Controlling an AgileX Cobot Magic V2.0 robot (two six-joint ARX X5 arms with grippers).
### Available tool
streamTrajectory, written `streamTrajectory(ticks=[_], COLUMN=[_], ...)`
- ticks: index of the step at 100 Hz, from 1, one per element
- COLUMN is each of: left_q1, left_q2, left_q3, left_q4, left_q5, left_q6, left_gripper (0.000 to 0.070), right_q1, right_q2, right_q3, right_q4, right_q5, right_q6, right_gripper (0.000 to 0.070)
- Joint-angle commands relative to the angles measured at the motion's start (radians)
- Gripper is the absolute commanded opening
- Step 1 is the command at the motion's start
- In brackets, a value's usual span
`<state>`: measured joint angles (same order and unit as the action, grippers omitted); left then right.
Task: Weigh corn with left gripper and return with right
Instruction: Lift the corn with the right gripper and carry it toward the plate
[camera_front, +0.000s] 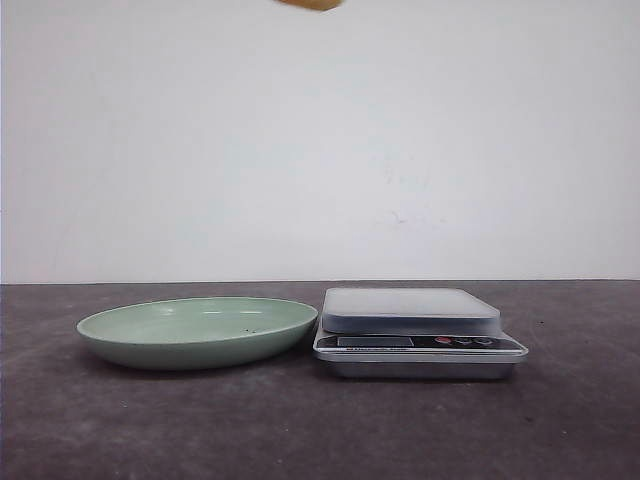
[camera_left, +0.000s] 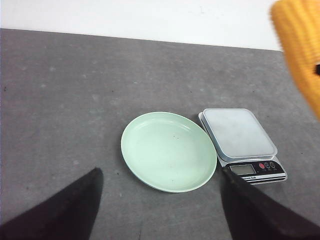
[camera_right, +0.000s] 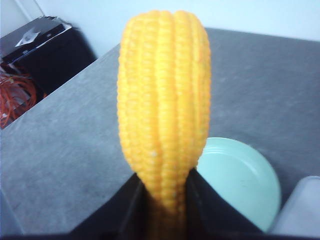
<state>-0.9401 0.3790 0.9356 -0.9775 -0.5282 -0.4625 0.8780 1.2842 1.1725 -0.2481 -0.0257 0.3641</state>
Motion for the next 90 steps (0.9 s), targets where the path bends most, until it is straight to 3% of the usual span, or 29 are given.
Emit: streamTrajectory(ticks=[1,22,40,48,65,90], left_q1=[-0.009,-0.009,-0.009,-0.009,-0.009,-0.009], left_q2=[0.001,0.001,0.001,0.001,0.001,0.001], left_q3=[0.011,0.011,0.011,0.011,0.011,0.011], left_q4=[0.005,0.003,0.004,0.003,-0.003,-0.003], left_q5=[-0.006,-0.006,-0.007,-0.007,-0.009,-0.014], left_q6=[-0.013,-0.022,-0.021,-0.021,-0.021,-0.021], left_gripper=[0.0433,0.0433,0.0433,0.0433,0.0433,0.0433], right_q1=[0.018,0.039,0.026,0.016,-0.002,-0.024], right_q2=[0.056,0.243,0.362,0.397,0.462,0.56], right_q3=[0.045,0.16,0.175,0.176,0.176,0.176], right_q4=[0.023,0.047,0.242,0.283,0.227,0.146], right_q5=[0.009,0.055,-0.052,-0.039,0.053,0.088], right_q6=[0.03,0.032,0.132,0.183,0.197,0.195], right_gripper=[0.0,0.0,0.0,0.0,0.0,0.0])
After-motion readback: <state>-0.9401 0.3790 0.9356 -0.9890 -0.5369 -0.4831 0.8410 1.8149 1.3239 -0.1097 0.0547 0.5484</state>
